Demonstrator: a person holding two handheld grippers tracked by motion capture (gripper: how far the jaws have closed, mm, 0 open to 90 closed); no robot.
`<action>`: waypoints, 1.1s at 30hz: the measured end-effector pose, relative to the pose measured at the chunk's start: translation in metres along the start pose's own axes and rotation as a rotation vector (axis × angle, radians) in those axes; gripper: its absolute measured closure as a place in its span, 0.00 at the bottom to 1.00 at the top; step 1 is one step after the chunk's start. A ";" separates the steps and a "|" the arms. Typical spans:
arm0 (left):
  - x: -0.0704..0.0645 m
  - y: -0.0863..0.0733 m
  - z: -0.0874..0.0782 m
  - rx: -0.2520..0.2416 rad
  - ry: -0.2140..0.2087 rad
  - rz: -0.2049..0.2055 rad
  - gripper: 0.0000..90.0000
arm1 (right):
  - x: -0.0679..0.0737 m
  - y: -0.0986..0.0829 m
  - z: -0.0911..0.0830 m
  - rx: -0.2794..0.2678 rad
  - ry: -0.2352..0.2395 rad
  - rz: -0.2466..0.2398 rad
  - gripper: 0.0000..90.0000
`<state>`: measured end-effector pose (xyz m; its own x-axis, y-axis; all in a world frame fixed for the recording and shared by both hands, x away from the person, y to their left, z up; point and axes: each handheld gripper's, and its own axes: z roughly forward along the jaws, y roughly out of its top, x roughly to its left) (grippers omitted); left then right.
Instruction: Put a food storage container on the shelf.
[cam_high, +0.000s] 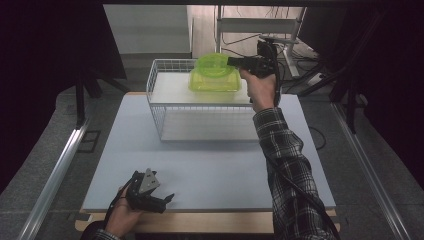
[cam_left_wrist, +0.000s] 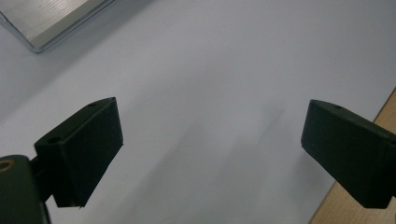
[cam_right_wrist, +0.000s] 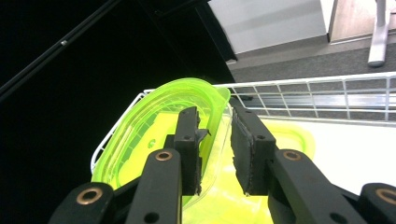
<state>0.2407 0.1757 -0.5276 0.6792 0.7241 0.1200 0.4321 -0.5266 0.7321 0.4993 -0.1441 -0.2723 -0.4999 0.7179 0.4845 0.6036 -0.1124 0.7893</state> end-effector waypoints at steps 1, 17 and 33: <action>0.000 0.000 0.000 0.000 0.000 0.000 0.06 | 0.000 0.000 0.000 0.000 -0.002 -0.001 0.80; -0.001 0.000 0.000 0.003 0.002 0.005 0.06 | 0.002 0.002 -0.009 0.002 -0.002 -0.051 0.50; -0.002 0.001 0.001 0.009 0.002 0.010 0.06 | 0.017 -0.009 -0.022 0.062 0.030 -0.182 0.36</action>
<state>0.2406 0.1737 -0.5280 0.6822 0.7197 0.1290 0.4303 -0.5378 0.7250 0.4718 -0.1460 -0.2632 -0.6220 0.7017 0.3474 0.5379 0.0606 0.8408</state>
